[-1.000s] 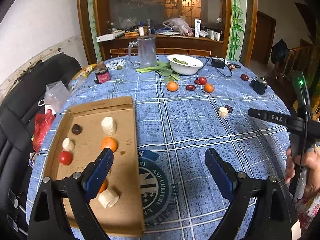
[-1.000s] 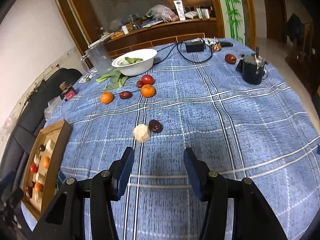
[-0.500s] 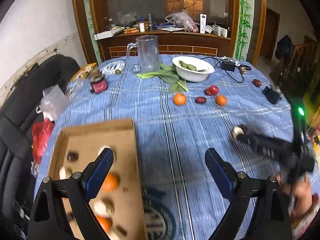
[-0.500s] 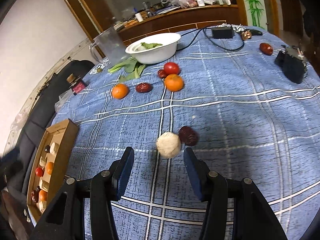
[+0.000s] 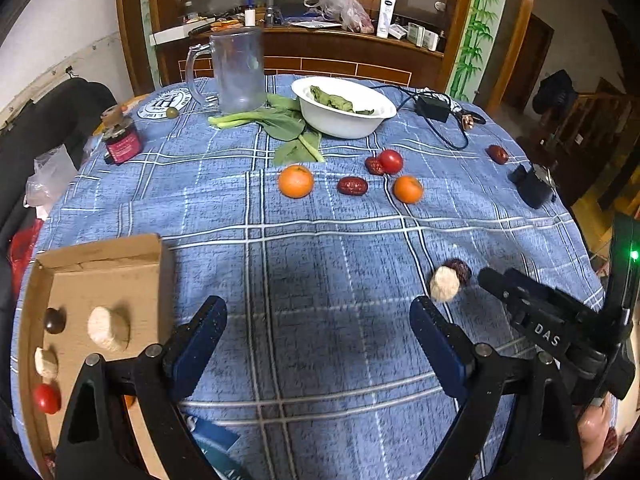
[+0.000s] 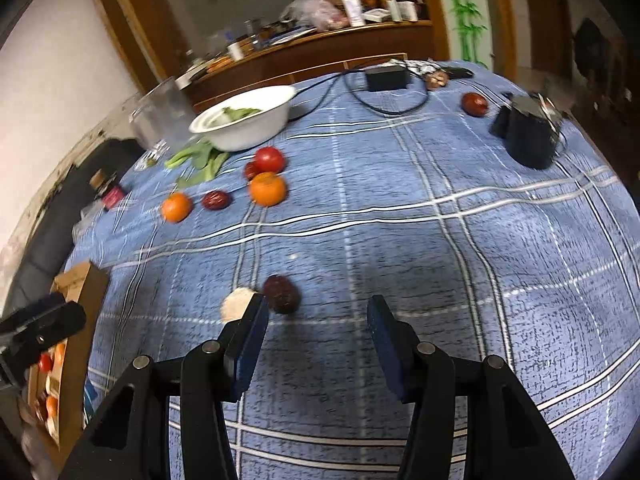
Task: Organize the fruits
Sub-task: 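Grasp an orange with the left gripper while the right grasps a beige round cake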
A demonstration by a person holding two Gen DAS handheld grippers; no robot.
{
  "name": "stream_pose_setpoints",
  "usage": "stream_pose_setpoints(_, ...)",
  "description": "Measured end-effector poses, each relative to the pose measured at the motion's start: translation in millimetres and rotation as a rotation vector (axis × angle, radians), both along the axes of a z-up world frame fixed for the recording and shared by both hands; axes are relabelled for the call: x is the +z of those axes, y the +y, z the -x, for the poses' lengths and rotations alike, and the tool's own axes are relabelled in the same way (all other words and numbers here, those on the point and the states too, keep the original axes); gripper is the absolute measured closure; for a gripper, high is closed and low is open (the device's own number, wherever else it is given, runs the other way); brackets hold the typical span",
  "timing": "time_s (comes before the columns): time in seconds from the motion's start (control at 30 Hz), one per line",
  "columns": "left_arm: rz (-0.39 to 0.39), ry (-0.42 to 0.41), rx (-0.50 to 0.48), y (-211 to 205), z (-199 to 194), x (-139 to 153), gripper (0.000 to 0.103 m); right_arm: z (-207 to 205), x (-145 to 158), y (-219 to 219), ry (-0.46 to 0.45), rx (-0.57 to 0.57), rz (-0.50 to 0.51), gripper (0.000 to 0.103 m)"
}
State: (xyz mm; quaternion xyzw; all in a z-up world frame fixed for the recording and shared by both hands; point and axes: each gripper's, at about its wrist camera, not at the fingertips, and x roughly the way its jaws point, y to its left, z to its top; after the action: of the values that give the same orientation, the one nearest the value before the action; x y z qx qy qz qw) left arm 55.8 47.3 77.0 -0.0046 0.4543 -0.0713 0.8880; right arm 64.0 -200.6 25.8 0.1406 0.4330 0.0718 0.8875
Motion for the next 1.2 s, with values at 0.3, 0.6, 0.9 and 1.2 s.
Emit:
stream_pose_setpoints(0.3, 0.042, 0.021, 0.094, 31.8, -91.0, -0.2, 0.011, 1.5, 8.1, 14.2, -0.020, 0.061, -0.049, 0.048)
stream_pose_setpoints(0.6, 0.062, 0.087, 0.082, 26.9, -154.4, -38.8, 0.014, -4.7, -2.9, 62.0, 0.077, 0.123, 0.035, 0.048)
stream_pose_setpoints(0.9, -0.063, 0.112, 0.004, 0.4, -166.2, -67.2, 0.046, -9.3, -6.3, 79.3, 0.009, 0.111, 0.166, 0.049)
stream_pose_setpoints(1.2, -0.052, 0.086, -0.014, -6.2, -154.6, -60.7, 0.069, -14.4, -8.1, 70.6, -0.001, 0.097, 0.138, 0.073)
